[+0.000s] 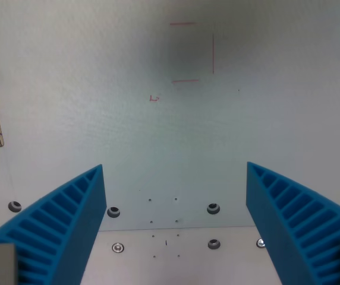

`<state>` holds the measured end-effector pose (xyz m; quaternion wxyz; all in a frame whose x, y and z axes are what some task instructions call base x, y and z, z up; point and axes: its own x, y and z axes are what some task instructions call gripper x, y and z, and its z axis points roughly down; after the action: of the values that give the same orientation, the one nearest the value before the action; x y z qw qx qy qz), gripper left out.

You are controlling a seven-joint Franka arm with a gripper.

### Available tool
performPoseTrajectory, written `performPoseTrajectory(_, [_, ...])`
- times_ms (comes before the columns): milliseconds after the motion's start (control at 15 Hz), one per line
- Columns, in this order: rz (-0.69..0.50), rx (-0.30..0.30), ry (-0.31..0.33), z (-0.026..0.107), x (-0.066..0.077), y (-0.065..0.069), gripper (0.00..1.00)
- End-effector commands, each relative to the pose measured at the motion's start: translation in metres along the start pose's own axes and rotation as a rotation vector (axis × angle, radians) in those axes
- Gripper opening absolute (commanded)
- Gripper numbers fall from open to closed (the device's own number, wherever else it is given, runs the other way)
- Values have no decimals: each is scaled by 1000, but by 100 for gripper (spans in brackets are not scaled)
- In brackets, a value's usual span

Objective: Rotate around gripper negative z

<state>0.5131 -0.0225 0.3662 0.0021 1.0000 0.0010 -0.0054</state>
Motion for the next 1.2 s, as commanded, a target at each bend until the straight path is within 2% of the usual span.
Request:
performPoseTrajectory(67, [-11, 0, 5, -3, 0, 0, 100])
performPoseTrajectory(1200, [-209, -1, 5, -3, 0, 0, 100])
